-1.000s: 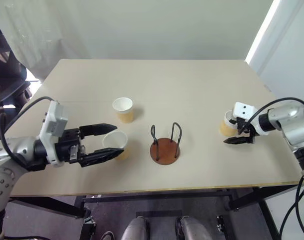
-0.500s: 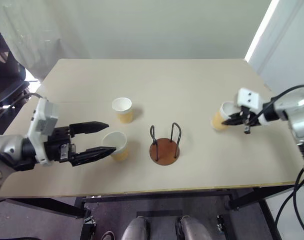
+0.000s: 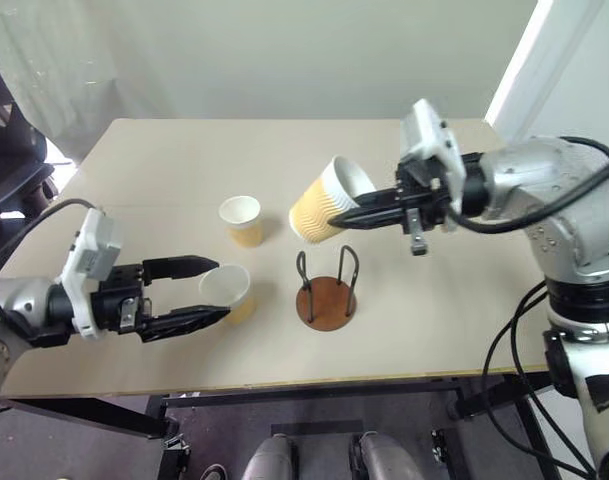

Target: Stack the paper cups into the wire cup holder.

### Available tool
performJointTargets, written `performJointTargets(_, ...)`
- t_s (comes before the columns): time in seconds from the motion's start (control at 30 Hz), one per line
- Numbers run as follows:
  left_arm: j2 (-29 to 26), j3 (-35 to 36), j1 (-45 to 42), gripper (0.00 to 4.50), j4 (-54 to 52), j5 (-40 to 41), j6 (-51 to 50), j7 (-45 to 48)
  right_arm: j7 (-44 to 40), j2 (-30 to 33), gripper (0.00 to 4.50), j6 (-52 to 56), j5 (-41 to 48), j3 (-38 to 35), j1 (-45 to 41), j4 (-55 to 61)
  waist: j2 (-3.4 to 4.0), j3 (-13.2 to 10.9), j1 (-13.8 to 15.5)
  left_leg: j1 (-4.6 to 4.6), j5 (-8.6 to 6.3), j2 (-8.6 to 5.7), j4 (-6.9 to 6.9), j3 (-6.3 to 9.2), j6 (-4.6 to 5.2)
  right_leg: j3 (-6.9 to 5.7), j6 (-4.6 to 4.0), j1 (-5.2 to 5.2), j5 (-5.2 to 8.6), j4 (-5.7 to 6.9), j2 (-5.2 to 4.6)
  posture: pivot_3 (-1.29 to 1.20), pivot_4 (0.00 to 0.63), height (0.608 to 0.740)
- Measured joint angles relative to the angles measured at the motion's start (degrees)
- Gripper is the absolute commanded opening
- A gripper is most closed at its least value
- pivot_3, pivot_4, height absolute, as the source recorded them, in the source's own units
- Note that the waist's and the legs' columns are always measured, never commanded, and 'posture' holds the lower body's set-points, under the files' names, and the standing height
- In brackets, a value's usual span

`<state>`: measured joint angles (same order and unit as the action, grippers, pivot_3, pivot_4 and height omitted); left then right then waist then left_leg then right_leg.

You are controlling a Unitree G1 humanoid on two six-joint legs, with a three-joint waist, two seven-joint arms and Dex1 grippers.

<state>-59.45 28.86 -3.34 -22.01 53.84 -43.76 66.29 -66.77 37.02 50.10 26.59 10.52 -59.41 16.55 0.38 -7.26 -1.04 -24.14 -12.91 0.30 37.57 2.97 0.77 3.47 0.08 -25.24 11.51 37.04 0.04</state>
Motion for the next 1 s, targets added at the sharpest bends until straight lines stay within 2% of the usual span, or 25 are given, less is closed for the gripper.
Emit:
performJointTargets(0.2,0.7,0.8,0.9,4.5,-0.8,0.6,0.2,-0.4,1.2,1.5,0.04,-1.9,-3.7,5.8,0.5,-0.4,-0.01,0.0,0.0,-0.18,-0.06,0.0,-0.01,-0.01,-0.04,0.0,0.0,-0.2,0.0,0.0,0.0,0.0,0.15,0.74)
performJointTargets(0.37,6.2,7.5,-1.0,4.5,-1.3,6.6,0.9,-4.2,-0.3,2.8,0.04,-2.8,-3.8,6.5,0.5,-0.4,-0.01,0.0,0.0,-0.16,-0.07,0.03,-0.09,-0.04,-0.06,-0.01,0.01,-0.2,-0.01,0.01,0.0,0.0,0.15,0.74)
performJointTargets(0.47,8.6,10.5,4.2,4.5,-2.9,7.1,1.6,-4.6,-1.2,3.7,0.04,-3.3,-3.9,6.7,0.7,-0.4,-0.01,0.0,-0.2,-0.13,-0.07,0.05,-0.12,-0.07,-0.06,0.0,0.02,-0.2,0.0,0.0,0.01,0.0,0.15,0.74)
performJointTargets(0.63,13.3,11.4,15.4,4.5,-5.1,4.3,4.1,-4.3,-2.4,4.2,0.04,-4.1,-3.9,7.0,0.8,-0.4,-0.02,0.0,-0.4,-0.1,-0.06,0.16,-0.17,-0.08,-0.07,-0.04,0.01,-0.18,0.02,-0.01,0.09,0.0,0.15,0.74)
performJointTargets(0.8,16.1,11.4,17.4,4.5,-5.4,2.2,8.5,-5.0,-3.5,4.2,0.04,-4.6,-4.2,8.8,0.8,-0.3,-0.03,0.0,-0.2,-0.04,0.11,0.3,-0.14,-0.09,-0.09,-0.04,-0.08,-0.1,-0.02,0.0,0.22,0.0,0.15,0.74)
performJointTargets(1.0,16.1,11.4,17.8,4.5,-5.7,1.7,11.0,-5.7,-4.1,4.2,0.04,-5.3,-5.7,10.6,0.8,-0.3,-0.04,0.0,-0.2,-0.02,0.07,0.58,0.15,-0.09,-0.18,0.03,-0.29,-0.01,-0.18,0.0,0.6,0.0,0.15,0.74)
